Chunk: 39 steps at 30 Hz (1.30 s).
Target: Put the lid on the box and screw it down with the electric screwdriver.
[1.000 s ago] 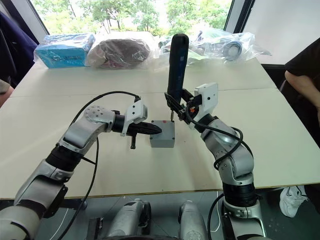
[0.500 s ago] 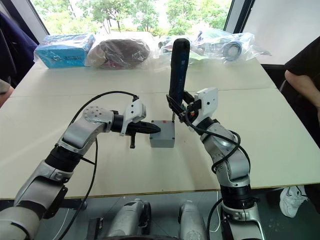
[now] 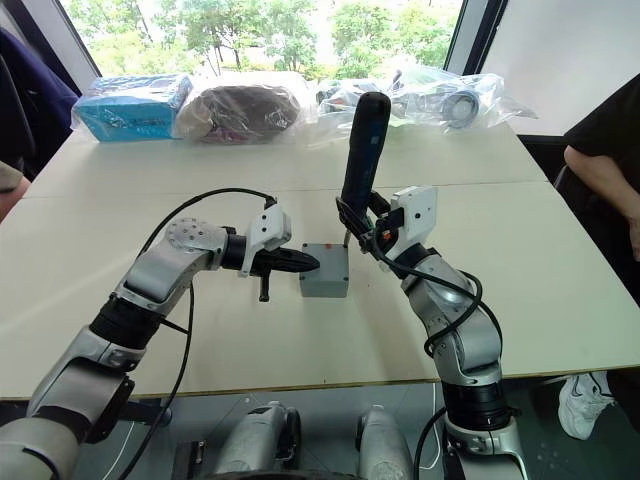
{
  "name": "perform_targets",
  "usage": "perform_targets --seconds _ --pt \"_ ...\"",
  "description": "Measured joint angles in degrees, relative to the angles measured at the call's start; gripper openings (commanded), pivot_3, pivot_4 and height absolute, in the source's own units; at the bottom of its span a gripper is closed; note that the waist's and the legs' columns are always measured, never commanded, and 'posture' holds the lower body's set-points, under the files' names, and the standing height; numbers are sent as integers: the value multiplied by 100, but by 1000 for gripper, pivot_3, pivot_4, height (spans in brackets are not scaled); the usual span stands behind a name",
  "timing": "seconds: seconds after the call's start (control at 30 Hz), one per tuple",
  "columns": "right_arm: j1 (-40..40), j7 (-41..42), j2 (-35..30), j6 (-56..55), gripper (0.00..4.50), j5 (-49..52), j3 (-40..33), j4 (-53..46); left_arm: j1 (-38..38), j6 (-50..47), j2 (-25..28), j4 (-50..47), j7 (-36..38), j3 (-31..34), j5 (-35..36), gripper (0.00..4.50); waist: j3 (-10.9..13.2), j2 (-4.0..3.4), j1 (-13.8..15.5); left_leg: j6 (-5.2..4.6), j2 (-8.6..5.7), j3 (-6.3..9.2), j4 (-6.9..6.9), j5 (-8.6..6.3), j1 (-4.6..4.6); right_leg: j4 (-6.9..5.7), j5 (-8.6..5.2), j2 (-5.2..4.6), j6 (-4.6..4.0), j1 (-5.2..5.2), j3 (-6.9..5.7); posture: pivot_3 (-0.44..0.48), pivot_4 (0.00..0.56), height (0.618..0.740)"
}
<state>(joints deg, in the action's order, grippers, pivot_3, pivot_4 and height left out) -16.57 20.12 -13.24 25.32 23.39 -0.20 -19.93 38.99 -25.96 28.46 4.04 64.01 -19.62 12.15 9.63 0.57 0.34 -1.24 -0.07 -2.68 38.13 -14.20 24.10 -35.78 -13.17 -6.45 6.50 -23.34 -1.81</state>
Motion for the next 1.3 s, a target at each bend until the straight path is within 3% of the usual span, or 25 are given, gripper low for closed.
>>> perform_targets --seconds 1.3 --pt "-160 60 -196 263 1772 -70 43 -68 -90 -8 -108 -69 -29 4 -149 0 -69 8 21 -3 3 6 -20 -7 -10 58 -8 -16 -16 11 -10 0 150 740"
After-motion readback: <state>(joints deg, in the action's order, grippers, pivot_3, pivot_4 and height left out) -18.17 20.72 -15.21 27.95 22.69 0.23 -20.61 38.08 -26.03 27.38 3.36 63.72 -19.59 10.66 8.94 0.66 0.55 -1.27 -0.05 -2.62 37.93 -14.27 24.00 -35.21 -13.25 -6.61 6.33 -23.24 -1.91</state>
